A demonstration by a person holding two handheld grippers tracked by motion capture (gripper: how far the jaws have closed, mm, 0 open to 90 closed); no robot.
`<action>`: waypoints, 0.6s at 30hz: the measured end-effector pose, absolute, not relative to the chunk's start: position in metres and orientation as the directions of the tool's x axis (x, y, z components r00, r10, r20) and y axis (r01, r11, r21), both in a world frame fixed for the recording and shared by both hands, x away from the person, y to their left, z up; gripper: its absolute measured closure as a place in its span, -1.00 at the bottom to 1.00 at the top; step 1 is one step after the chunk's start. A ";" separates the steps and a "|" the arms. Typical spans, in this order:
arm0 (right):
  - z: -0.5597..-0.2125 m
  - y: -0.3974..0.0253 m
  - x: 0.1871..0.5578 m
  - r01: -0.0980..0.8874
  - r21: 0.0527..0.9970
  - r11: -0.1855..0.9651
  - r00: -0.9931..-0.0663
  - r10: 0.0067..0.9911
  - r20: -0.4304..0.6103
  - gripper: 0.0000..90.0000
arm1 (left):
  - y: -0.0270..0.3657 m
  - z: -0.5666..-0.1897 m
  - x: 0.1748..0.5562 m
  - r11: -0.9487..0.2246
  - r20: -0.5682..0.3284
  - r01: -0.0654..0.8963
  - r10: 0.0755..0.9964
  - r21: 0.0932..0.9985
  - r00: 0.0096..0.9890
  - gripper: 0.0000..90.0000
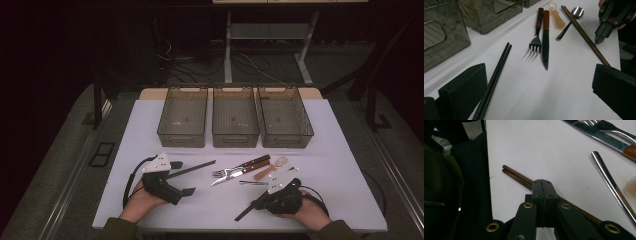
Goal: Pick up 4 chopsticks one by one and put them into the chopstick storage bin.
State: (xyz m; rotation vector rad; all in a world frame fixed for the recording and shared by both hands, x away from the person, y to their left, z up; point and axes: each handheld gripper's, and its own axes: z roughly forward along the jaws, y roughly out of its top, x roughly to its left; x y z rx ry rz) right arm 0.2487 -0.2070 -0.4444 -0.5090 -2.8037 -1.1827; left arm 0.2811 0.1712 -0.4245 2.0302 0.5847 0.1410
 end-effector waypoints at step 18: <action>-0.448 -0.195 0.251 0.283 0.675 0.682 -0.956 0.253 0.146 1.00 | 0.171 -0.425 0.281 -0.406 -0.141 0.346 0.456 0.846 0.879 -1.00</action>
